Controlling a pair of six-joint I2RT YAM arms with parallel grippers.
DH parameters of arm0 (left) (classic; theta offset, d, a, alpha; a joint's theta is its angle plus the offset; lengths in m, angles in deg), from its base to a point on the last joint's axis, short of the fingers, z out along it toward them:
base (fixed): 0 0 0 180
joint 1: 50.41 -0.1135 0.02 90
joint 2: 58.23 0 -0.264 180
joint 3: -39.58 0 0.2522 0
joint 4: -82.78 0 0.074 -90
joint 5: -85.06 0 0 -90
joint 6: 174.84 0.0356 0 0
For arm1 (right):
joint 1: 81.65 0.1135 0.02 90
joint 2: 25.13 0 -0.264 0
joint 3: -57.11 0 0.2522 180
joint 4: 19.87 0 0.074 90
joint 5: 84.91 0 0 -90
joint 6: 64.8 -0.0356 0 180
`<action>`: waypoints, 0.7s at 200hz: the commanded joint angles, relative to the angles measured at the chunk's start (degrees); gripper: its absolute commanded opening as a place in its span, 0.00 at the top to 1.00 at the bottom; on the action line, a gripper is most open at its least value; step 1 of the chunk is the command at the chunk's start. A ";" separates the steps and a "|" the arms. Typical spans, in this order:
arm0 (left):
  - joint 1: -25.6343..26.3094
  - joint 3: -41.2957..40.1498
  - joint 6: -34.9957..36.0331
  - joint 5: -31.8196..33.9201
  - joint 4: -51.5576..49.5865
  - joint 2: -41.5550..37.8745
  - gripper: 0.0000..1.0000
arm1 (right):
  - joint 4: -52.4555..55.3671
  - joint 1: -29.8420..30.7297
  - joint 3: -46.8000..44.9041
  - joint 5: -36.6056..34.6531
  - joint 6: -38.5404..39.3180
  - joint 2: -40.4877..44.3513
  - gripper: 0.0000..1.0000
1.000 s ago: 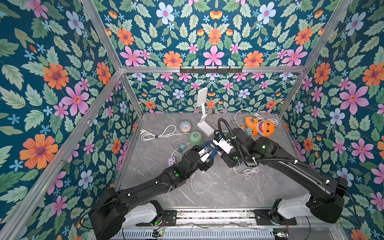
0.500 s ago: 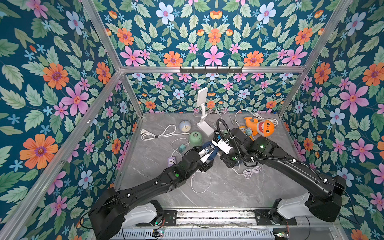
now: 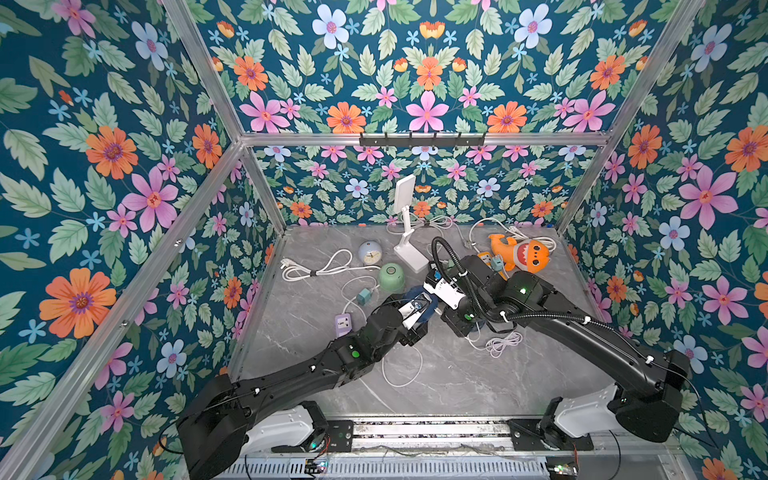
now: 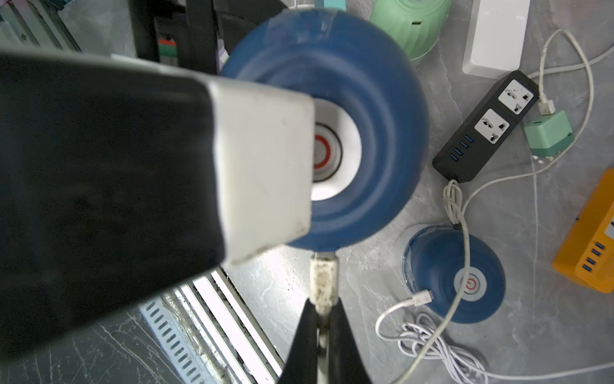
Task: Charge the cordless meat grinders
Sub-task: Insert the charging cable into the cordless meat grinder.
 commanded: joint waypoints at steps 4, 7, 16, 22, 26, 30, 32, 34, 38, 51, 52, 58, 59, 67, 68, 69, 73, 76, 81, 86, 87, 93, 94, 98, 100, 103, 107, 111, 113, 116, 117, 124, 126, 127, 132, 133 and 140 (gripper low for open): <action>1.73 0.37 2.35 -3.72 0.72 0.68 0.39 | -9.55 0.04 2.23 2.07 -0.52 -1.51 1.00; 1.80 0.47 2.32 -3.61 0.75 0.76 0.39 | -9.57 0.04 2.55 2.16 -0.49 -1.75 1.00; 2.29 0.39 2.31 -3.34 0.76 0.97 0.39 | -9.77 0.04 3.29 2.27 -0.49 -2.25 1.00; 2.54 0.40 2.31 -3.25 0.84 1.08 0.39 | -9.90 0.04 3.71 2.35 -0.45 -2.46 1.00; 2.66 0.41 2.24 -3.23 0.85 1.09 0.39 | -9.99 0.04 3.86 2.33 -0.40 -2.64 1.00; 2.83 0.30 2.24 -3.23 0.85 1.05 0.40 | -10.14 0.04 4.01 2.09 -0.36 -2.79 1.00; 2.90 0.26 2.16 -3.23 0.85 1.05 0.40 | -10.11 0.04 4.07 2.01 -0.28 -2.77 1.00; 3.00 0.25 2.18 -3.23 0.92 1.09 0.40 | -10.17 0.04 4.11 1.94 -0.22 -2.74 1.00; 3.10 0.12 2.08 -3.31 0.94 0.98 0.40 | -10.28 0.06 4.17 1.64 -0.02 -2.89 1.00; 3.29 -0.35 1.92 -3.43 1.03 0.80 0.41 | -10.29 -0.26 4.53 1.15 0.63 -2.91 1.00; 3.30 -0.36 1.90 -3.46 1.03 0.79 0.41 | -10.33 -0.33 4.55 1.14 0.64 -2.91 1.00; 3.44 -0.61 1.79 -3.58 0.98 0.58 0.41 | -10.29 -0.62 4.63 1.29 0.75 -2.91 1.00; 3.46 -0.62 1.79 -3.63 0.96 0.55 0.41 | -10.28 -0.64 4.64 1.34 0.79 -2.91 1.00; 3.56 -0.86 1.75 -3.76 0.77 0.44 0.41 | -10.30 -1.35 4.81 1.86 0.98 -3.00 1.00; 3.56 -0.88 1.68 -3.80 0.72 0.48 0.41 | -10.29 -1.45 4.82 1.93 0.99 -3.00 1.00; 3.56 -0.93 1.64 -3.80 0.69 0.50 0.41 | -10.28 -1.50 4.86 2.10 1.00 -3.04 1.00; 3.65 -0.94 1.55 -3.87 0.61 0.51 0.41 | -10.25 -1.73 4.99 2.49 1.00 -3.21 1.00; 3.65 -1.03 1.53 -3.98 0.59 0.49 0.41 | -10.23 -1.80 5.07 2.79 1.06 -3.24 1.00; 3.75 -1.06 1.39 -4.04 0.46 0.51 0.42 | -10.04 -1.83 5.29 3.05 1.29 -3.46 1.00; 3.81 -1.08 1.30 -4.20 0.35 0.52 0.42 | -9.98 -1.81 5.56 3.27 1.34 -3.67 1.00; 3.86 -1.07 1.32 -4.24 0.29 0.52 0.42 | -10.00 -1.81 5.58 3.39 1.35 -3.73 1.00; 3.95 -1.04 1.19 -4.29 0.32 0.49 0.42 | -9.93 -1.82 5.85 3.73 1.36 -4.10 1.00; 4.02 -1.01 1.18 -4.29 0.32 0.50 0.42 | -9.97 -1.81 5.86 3.79 1.36 -4.16 1.00; 4.09 -1.06 1.09 -4.23 0.32 0.49 0.42 | -9.94 -1.81 6.08 4.17 1.35 -4.49 1.00; 4.09 -1.03 1.08 -4.27 0.37 0.44 0.42 | -9.95 -1.81 6.17 4.40 1.35 -4.64 1.00; 4.09 -1.02 1.16 -4.36 0.40 0.47 0.42 | -9.97 -1.81 6.33 4.60 1.21 -4.87 1.00; 4.16 -0.99 1.11 -4.33 0.54 0.58 0.42 | -10.00 -1.77 6.52 5.11 1.11 -5.19 1.00; 4.18 -0.90 1.02 -4.41 0.65 0.58 0.42 | -9.96 -1.74 6.68 5.42 0.99 -5.52 1.00; 4.18 -0.96 1.02 -4.45 0.67 0.64 0.42 | -9.93 -1.77 6.76 5.57 1.00 -5.71 1.00; 4.19 -0.85 1.02 -4.46 0.74 0.72 0.42 | -9.97 -1.78 6.93 5.67 0.89 -5.89 1.00; 4.23 -0.83 1.00 -4.46 0.75 0.75 0.42 | -9.98 -1.69 6.93 5.78 0.91 -6.07 1.00; 4.28 -0.66 0.83 -4.51 0.89 0.83 0.43 | -10.10 -1.64 7.28 5.96 0.71 -6.57 1.00; 4.34 -0.59 0.82 -4.54 0.93 0.86 0.43 | -10.10 -1.61 7.37 6.03 0.69 -6.70 1.00; 4.35 -0.57 0.77 -4.55 0.93 0.91 0.43 | -10.10 -1.61 7.37 6.03 0.69 -6.70 1.00; 4.53 -0.47 0.78 -4.54 1.07 1.02 0.43 | -10.31 -1.56 7.58 6.25 0.66 -7.07 1.00; 4.57 -0.46 0.75 -4.55 1.09 1.03 0.43 | -10.29 -1.56 7.61 6.28 0.70 -7.18 1.00; 4.71 -0.33 0.73 -4.50 1.18 1.21 0.43 | -10.43 -1.56 7.93 6.33 0.73 -7.44 1.00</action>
